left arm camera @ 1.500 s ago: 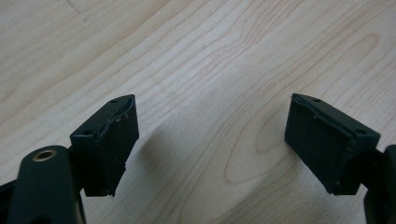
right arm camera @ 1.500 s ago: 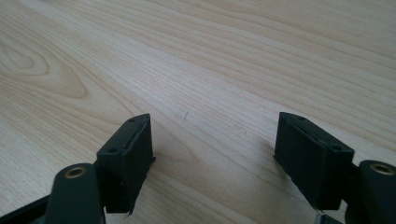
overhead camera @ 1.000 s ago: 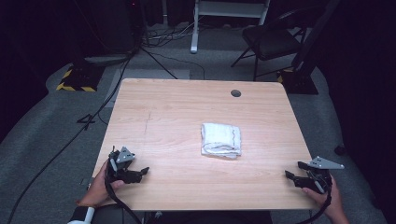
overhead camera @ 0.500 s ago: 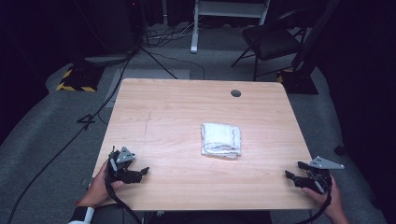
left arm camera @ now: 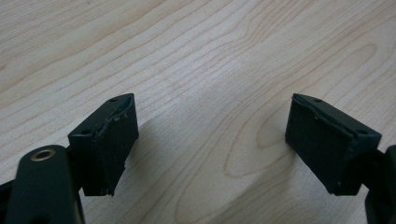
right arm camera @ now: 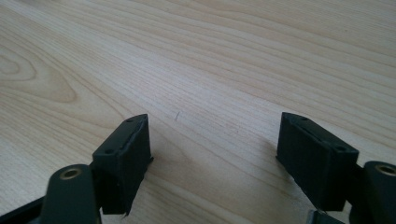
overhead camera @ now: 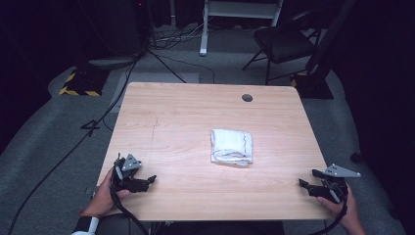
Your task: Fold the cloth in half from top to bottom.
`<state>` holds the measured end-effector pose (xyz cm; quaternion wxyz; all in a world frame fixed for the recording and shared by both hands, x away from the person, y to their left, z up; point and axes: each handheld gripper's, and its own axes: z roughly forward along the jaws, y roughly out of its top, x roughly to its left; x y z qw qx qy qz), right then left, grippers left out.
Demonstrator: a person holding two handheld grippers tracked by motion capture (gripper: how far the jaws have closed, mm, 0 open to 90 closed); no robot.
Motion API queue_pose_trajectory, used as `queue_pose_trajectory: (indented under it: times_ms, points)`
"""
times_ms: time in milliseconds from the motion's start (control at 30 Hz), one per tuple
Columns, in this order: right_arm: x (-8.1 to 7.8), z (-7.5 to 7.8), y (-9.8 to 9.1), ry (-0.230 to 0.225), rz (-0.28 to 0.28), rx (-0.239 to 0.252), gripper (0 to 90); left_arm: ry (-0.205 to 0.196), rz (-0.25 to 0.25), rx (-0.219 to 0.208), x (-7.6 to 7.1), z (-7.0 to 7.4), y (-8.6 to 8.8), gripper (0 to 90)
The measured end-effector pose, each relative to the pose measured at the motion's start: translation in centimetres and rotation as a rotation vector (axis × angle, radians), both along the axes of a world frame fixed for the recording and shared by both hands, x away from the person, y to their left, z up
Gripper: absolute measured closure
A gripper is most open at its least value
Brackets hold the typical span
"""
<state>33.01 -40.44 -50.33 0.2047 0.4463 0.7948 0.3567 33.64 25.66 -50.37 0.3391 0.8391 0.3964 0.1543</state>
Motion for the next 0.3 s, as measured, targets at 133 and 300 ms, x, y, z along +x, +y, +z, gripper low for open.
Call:
queue_pose_trajectory:
  times_ms: [133, 300]
  points:
    - [0.00, 0.00, 0.00, 0.000, 0.000, 0.000, 26.2, 0.001, -0.001, -0.002, 0.00, -0.01, -0.01, 17.4]
    - [0.00, 0.00, 0.00, 0.000, 0.000, 0.000, 26.2, -0.001, 0.000, 0.003, 0.01, 0.01, 0.01, 17.4]
